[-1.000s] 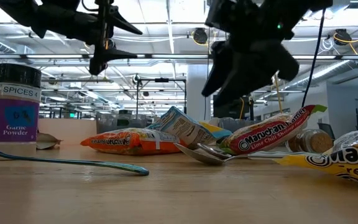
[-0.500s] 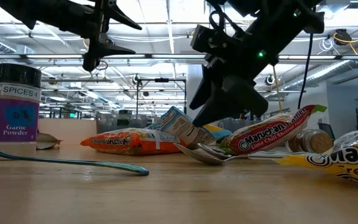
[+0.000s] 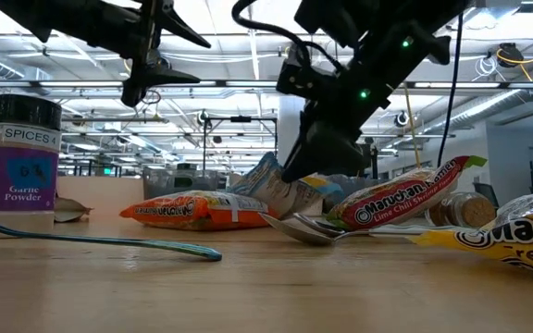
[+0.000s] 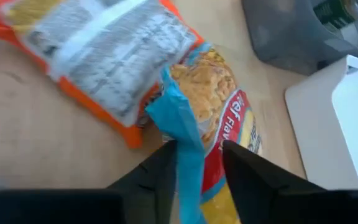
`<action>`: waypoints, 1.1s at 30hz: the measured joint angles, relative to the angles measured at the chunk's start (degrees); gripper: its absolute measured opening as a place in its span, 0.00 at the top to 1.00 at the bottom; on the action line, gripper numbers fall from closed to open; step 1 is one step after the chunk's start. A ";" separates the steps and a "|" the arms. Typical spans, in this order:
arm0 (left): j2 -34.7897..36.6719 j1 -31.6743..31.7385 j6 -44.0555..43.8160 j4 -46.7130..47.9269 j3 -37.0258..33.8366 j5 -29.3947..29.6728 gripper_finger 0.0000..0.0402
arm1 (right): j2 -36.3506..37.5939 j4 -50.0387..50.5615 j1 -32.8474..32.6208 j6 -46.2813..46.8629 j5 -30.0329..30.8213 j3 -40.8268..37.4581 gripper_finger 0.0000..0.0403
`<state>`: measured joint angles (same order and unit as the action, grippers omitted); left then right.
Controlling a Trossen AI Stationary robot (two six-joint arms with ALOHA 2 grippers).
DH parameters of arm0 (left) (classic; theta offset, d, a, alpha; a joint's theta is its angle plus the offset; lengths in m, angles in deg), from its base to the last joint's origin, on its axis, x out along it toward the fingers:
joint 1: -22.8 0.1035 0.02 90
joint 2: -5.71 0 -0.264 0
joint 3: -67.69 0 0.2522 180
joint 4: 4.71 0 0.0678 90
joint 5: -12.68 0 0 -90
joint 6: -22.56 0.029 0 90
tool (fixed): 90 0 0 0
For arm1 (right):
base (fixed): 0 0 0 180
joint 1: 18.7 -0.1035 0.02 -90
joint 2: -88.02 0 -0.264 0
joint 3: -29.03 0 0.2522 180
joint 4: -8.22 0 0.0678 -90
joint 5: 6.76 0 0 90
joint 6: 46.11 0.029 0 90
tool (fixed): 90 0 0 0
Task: Pick & Place Food Item
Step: Put the blue noodle pack into the right black bin
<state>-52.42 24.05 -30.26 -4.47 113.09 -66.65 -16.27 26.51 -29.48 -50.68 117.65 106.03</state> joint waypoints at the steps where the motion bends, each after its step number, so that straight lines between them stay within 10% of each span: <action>1: 0.00 0.18 0.06 0.04 0.00 0.00 0.38 | 0.00 0.00 0.25 -0.18 -0.01 0.00 0.76; 9: 0.00 1.74 0.13 0.68 0.00 -0.02 0.38 | 0.01 0.02 1.87 -0.51 -6.01 0.00 0.98; 33: 0.00 2.26 2.10 5.48 0.00 -0.04 0.38 | 11.51 1.58 3.36 -4.62 -7.66 -0.04 1.00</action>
<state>-52.42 26.31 -28.16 1.01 113.09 -66.69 -4.76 28.09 -26.12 -55.30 109.99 105.99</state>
